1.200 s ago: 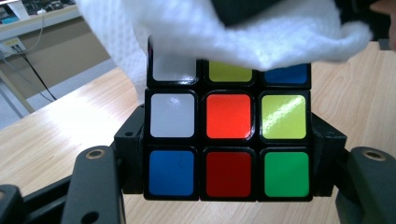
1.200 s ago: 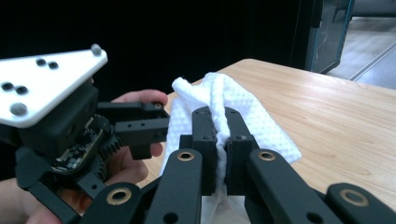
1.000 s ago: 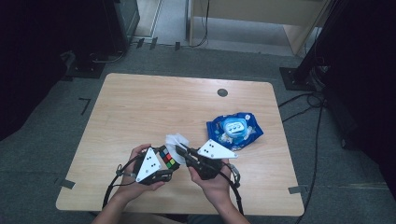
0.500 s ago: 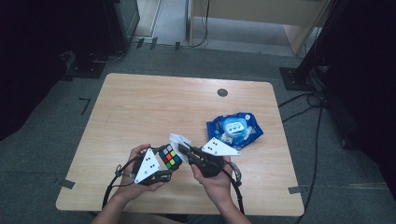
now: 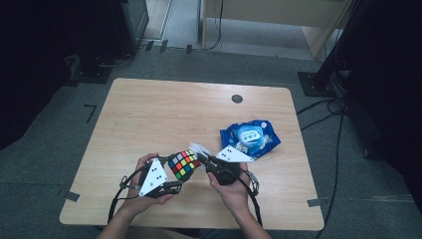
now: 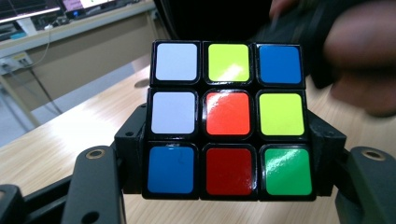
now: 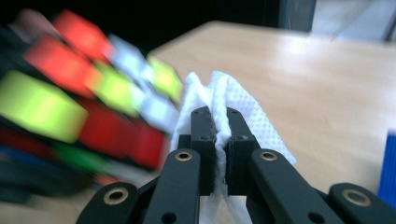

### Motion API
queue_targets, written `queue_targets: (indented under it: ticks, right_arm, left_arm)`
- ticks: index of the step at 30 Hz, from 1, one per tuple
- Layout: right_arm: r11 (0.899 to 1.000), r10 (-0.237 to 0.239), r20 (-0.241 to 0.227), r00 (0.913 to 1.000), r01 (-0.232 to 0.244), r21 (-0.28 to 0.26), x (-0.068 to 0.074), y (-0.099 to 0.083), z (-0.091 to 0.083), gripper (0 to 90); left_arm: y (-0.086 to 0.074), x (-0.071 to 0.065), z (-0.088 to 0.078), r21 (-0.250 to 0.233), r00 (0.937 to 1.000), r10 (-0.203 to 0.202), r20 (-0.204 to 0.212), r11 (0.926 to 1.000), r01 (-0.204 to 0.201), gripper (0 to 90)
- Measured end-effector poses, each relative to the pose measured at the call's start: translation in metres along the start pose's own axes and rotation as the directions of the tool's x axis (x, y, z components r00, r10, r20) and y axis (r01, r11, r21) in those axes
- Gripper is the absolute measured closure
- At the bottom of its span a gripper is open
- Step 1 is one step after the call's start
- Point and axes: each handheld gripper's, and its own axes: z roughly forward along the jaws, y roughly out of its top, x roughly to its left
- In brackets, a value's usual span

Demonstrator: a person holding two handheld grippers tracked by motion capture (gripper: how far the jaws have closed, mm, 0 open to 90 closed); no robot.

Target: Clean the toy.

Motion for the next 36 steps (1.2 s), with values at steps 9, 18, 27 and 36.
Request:
queue_targets:
  ticks: [9,18,27,36]
  right_arm:
    - [0.994,0.028,-0.001,0.9996,-0.027,-0.102,0.004,0.024,-0.027,85.9]
    - [0.978,-0.055,-0.125,0.9907,0.028,-0.205,0.043,0.045,-0.049,85.9]
    - [0.989,-0.002,-0.129,0.9917,-0.017,-0.149,0.035,0.032,-0.031,85.9]
    - [0.993,0.018,-0.058,0.9982,-0.024,-0.114,0.023,0.024,-0.023,85.4]
  left_arm:
    - [-0.007,0.007,0.001,0.023,0.9994,-0.007,-0.034,0.9997,0.008,34.1]
    - [-0.005,-0.002,0.005,0.027,0.9998,0.011,-0.014,0.9996,-0.011,34.0]
    - [-0.001,-0.010,0.006,0.010,0.9996,0.027,0.008,0.9996,-0.027,34.0]
    - [0.001,-0.008,0.003,0.006,0.9997,0.023,0.002,0.9997,-0.023,34.1]
